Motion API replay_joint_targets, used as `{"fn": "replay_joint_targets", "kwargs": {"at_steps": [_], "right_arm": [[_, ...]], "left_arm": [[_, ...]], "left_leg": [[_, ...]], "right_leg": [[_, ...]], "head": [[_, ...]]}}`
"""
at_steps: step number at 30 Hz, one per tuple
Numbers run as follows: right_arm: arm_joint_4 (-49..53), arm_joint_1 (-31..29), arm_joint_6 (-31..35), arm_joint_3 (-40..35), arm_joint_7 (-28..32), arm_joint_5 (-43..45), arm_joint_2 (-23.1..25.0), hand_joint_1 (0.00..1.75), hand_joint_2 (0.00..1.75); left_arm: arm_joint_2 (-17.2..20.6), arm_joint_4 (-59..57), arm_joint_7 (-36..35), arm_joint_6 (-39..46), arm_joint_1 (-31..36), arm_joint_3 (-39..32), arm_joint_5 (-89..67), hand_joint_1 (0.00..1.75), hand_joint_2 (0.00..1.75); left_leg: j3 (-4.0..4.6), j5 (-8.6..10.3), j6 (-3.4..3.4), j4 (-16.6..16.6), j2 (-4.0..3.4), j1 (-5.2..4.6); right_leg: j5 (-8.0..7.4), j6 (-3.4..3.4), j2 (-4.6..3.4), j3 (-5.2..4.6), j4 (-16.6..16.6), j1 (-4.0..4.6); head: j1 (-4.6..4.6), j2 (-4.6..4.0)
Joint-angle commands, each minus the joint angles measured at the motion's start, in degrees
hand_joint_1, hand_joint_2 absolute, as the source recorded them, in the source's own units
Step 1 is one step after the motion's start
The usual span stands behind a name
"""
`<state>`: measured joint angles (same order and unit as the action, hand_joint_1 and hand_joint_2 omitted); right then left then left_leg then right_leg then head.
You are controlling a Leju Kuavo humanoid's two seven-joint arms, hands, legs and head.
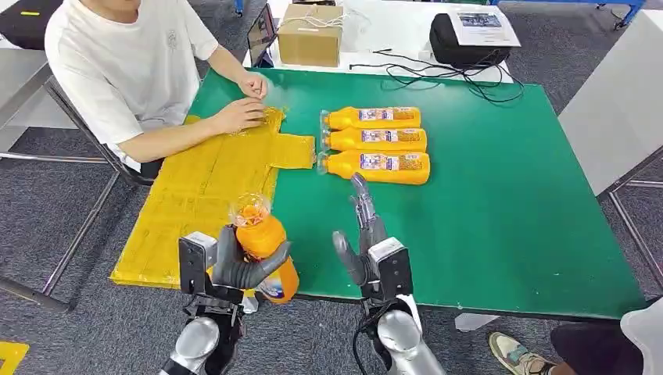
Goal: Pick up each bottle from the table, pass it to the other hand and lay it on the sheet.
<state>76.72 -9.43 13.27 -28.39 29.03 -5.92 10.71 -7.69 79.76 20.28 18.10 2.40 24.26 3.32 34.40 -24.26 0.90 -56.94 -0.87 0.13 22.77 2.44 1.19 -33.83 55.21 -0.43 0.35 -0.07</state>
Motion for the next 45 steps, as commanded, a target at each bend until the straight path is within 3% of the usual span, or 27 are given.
{"fn": "replay_joint_targets", "kwargs": {"at_steps": [1, 2, 9, 12, 18, 24, 28, 31, 37, 45], "right_arm": [[-1.8, 0.0, 3.6, 5.9, -2.0, 1.4, 1.5, 0.00, 0.00], [-1.7, 0.0, 5.7, 7.6, 0.0, 1.8, 2.3, 0.00, 0.00], [-0.7, -0.8, 4.6, 8.9, 0.1, 2.4, 3.2, 0.00, 0.00], [-0.2, -0.8, 4.5, 8.3, 0.1, 2.4, 3.3, 0.00, 0.00], [-0.3, -1.3, 2.9, 7.6, -0.2, 3.9, 3.9, 0.00, 0.00], [-0.9, -1.5, 1.5, 7.2, -0.2, 4.5, 3.7, 0.00, 0.00], [-1.7, -1.9, 0.2, 6.5, -0.7, 4.7, 3.9, 0.00, 0.00], [-2.9, -2.0, -0.7, 4.9, -1.0, 4.7, 4.1, 0.00, 0.00], [-5.7, -2.6, -1.9, 3.7, -1.7, 4.6, 3.8, 0.00, 0.00], [-7.2, -3.3, -2.7, 3.1, -1.6, 4.1, 3.5, 0.00, 0.00]], "left_arm": [[5.7, 0.7, -2.9, 2.2, 4.8, -3.5, -8.2, 1.75, 1.75], [6.6, -1.0, -4.1, 2.2, 7.0, -3.9, -11.5, 1.75, 1.75], [8.2, -10.6, -7.3, 3.6, 15.8, -7.0, -27.1, 1.75, 1.75], [7.5, -12.0, -7.2, 2.2, 17.7, -8.7, -27.8, 1.75, 1.75], [8.5, -15.2, -9.8, 0.3, 24.1, -2.6, -40.2, 1.75, 1.75], [8.3, -21.4, -13.6, -4.1, 26.1, 4.1, -50.3, 1.75, 1.75], [6.2, -36.9, -15.4, -5.9, 28.8, 6.5, -55.9, 1.75, 1.75], [5.6, -47.3, -16.0, -2.2, 31.3, 3.6, -57.1, 1.75, 1.75], [4.4, -54.5, -15.4, -3.7, 33.2, -2.2, -54.6, 1.75, 1.75], [3.9, -57.0, -15.8, -3.9, 33.3, -0.6, -57.7, 1.75, 1.75]], "left_leg": [[-0.25, -0.08, -0.08, 0.0, 0.16, 0.02], [-0.15, 0.00, -0.05, 0.0, 0.12, 0.02], [-0.15, 0.01, -0.05, 0.0, 0.09, 0.03], [-0.17, -0.01, -0.09, 0.0, 0.19, 0.04], [-0.11, 0.03, -0.04, -0.1, 0.29, 0.04], [-0.10, 0.09, -0.01, 0.0, 0.16, -0.01], [-0.19, 0.11, -0.02, 0.1, 0.19, -0.05], [-0.34, 0.04, -0.05, 0.1, 0.11, -0.01], [-0.11, 0.08, -0.03, 0.0, -0.02, 0.02], [-0.24, 0.07, -0.03, 0.0, -0.03, -0.01]], "right_leg": [[0.12, -0.10, 0.00, 0.23, 0.0, 0.00], [0.05, -0.07, 0.03, 0.16, 0.0, 0.01], [0.03, -0.07, -0.02, 0.13, 0.0, 0.02], [0.09, -0.09, 0.03, 0.16, 0.1, 0.03], [0.13, -0.07, 0.12, 0.16, 0.2, 0.02], [0.05, -0.04, 0.07, 0.13, 0.1, -0.02], [0.05, -0.04, 0.09, 0.19, 0.0, -0.06], [0.07, -0.08, -0.05, 0.32, 0.0, -0.02], [0.02, -0.04, -0.08, 0.06, 0.1, 0.02], [0.00, -0.05, -0.17, 0.16, 0.1, -0.02]], "head": [[0.00, 0.00], [0.04, 0.00], [0.02, 0.00], [0.02, 0.00], [0.02, 0.00], [0.02, 0.00], [0.00, 0.00], [0.02, 0.00], [0.02, 0.00], [0.02, 0.00]]}}
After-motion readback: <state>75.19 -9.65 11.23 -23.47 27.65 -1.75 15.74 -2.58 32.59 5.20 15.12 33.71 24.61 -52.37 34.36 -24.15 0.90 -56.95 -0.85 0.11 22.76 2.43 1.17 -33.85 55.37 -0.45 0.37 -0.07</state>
